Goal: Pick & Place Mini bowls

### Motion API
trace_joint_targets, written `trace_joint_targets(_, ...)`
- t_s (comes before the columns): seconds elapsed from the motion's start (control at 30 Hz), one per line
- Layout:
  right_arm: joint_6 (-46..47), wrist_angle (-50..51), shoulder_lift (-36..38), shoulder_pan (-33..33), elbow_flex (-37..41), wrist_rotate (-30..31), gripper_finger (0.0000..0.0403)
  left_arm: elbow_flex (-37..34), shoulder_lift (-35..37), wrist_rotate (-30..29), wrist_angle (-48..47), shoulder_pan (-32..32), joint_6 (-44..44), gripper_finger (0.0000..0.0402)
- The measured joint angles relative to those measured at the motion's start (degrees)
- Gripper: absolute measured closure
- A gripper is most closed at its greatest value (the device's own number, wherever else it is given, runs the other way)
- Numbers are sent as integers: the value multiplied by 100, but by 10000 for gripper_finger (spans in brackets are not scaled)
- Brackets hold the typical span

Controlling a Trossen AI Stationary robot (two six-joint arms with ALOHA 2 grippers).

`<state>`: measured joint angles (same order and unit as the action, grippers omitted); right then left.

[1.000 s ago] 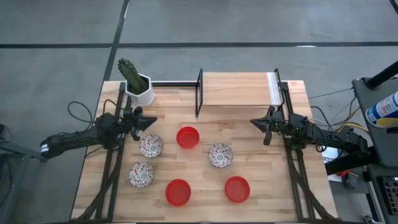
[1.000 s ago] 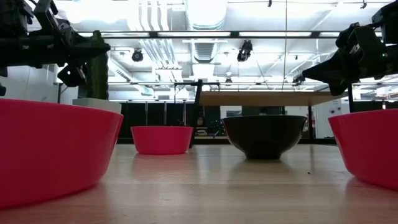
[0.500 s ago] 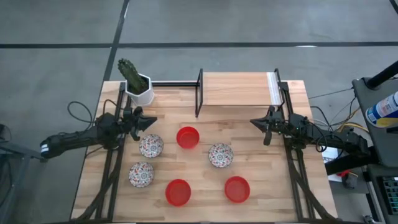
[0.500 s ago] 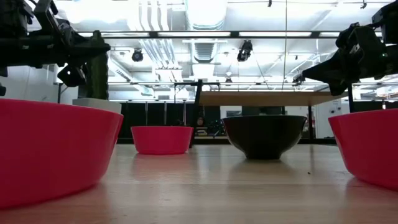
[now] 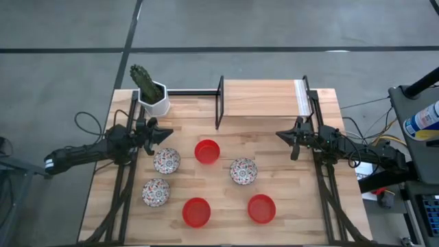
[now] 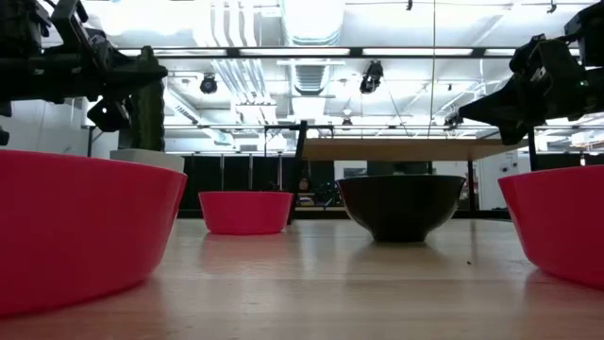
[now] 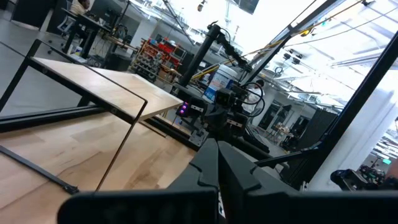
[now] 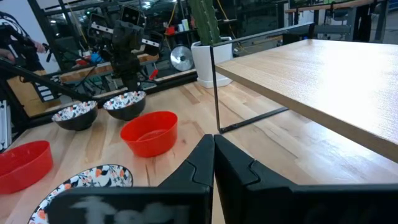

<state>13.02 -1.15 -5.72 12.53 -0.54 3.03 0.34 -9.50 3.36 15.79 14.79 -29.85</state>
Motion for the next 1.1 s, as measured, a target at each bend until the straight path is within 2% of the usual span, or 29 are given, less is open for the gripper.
trace_joint_targets(0.4,74,-10,0,1,0,0,394,0,0,2,0,0,0,401)
trace_joint_targets(0.47,828,-40,0,1,0,-75,394,0,-1,1,0,0,0,401)
trace_joint_targets(0.63,4020,53,-25,1,0,-346,394,0,0,2,1,0,0,401)
trace_joint_targets(0.7,4792,58,-51,-1,0,-307,394,0,0,0,0,0,0,401)
trace_joint_targets(1.1,6838,-170,-90,1,0,-222,394,0,0,1,-5,0,0,401)
